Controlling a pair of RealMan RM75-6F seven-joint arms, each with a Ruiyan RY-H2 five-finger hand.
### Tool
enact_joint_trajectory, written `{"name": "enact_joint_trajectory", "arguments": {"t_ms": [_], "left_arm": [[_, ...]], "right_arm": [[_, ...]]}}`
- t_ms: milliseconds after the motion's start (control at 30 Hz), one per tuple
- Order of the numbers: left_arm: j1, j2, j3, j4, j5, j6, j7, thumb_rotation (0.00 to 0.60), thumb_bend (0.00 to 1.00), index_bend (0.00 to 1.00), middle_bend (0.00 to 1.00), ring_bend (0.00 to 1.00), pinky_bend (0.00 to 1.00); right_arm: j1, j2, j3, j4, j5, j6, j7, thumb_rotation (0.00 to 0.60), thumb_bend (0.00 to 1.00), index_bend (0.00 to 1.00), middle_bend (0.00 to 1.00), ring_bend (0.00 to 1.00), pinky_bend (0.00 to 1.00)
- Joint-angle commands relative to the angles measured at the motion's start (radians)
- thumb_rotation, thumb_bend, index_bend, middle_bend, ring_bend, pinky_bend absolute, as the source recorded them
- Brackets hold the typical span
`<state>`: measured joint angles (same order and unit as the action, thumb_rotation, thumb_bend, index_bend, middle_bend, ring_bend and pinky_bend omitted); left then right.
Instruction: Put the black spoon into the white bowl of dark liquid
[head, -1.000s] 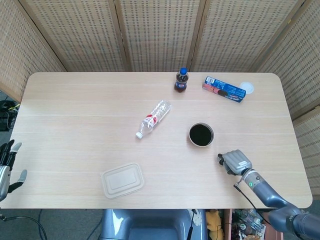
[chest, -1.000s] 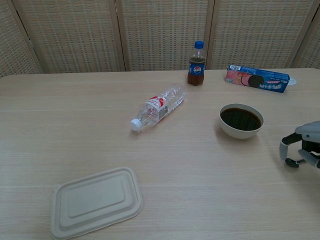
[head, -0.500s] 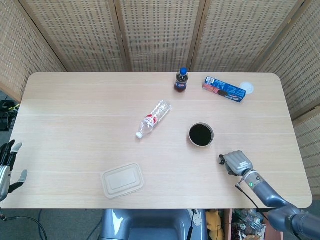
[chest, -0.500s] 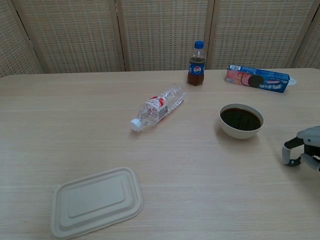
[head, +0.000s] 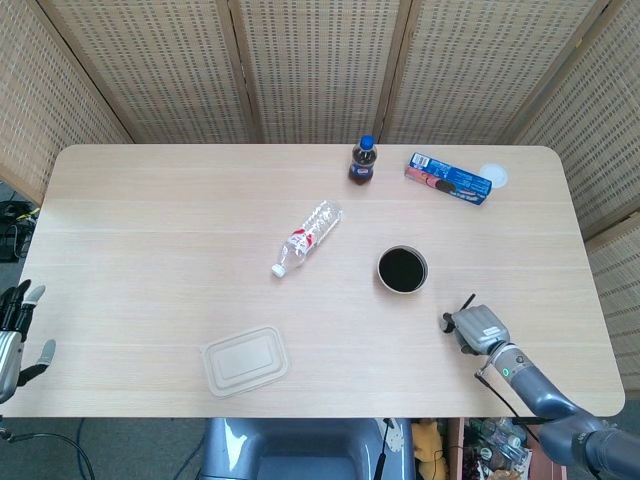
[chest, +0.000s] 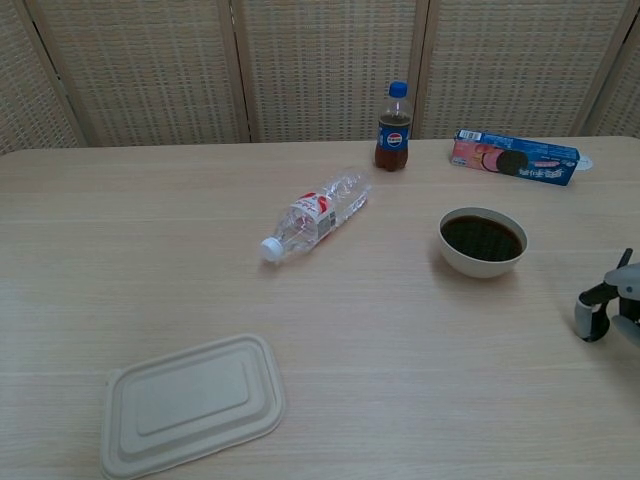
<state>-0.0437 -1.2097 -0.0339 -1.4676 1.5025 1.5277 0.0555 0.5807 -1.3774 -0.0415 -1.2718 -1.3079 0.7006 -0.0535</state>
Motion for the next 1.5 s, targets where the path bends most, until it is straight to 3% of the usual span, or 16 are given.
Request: {"name": "enact_joint_trajectory", "arguments": {"t_ms": [33,433,600,900,1167,1500], "left_arm": [[-0.001,0.000,0.000,-0.001,0.000,-0.001,0.001,0.600,0.41,0.00,0.00,0.00,0.00],[-0.006,-0.003,0.000,-0.003,0.000,-0.008,0.006,0.600,0.41,0.00,0.00,0.00,0.00],[-0.008,-0.004,0.000,-0.004,0.002,-0.009,0.009,0.600,0.41,0.00,0.00,0.00,0.00],[-0.007,-0.004,-0.001,-0.004,-0.003,-0.009,0.012,0.600,0.41,0.00,0.00,0.00,0.00],[-0.006,-0.001,0.001,-0.009,0.000,-0.006,0.016,0.600,0.41,0.00,0.00,0.00,0.00],[-0.002,0.002,0.004,-0.011,-0.003,-0.006,0.019,0.600,0.41,0.00,0.00,0.00,0.00]], "right_arm": [[-0.004,0.004,-0.002,0.002,0.001,0.002,-0.001,0.600,0.93,0.37,0.94,0.98,1.00],[-0.034,0.054,-0.020,-0.049,-0.025,0.051,-0.014,0.600,0.93,0.37,0.94,0.98,1.00],[-0.039,0.087,-0.017,-0.090,-0.043,0.083,-0.024,0.600,0.93,0.37,0.94,0.98,1.00],[-0.022,0.112,0.007,-0.069,-0.014,0.063,-0.046,0.600,0.93,0.37,0.94,0.98,1.00],[0.012,0.093,0.032,-0.013,0.005,0.012,-0.025,0.600,0.93,0.37,0.94,0.98,1.00],[-0.001,0.074,0.003,-0.051,-0.023,0.018,-0.031,0.600,0.93,0.37,0.94,0.98,1.00]]}}
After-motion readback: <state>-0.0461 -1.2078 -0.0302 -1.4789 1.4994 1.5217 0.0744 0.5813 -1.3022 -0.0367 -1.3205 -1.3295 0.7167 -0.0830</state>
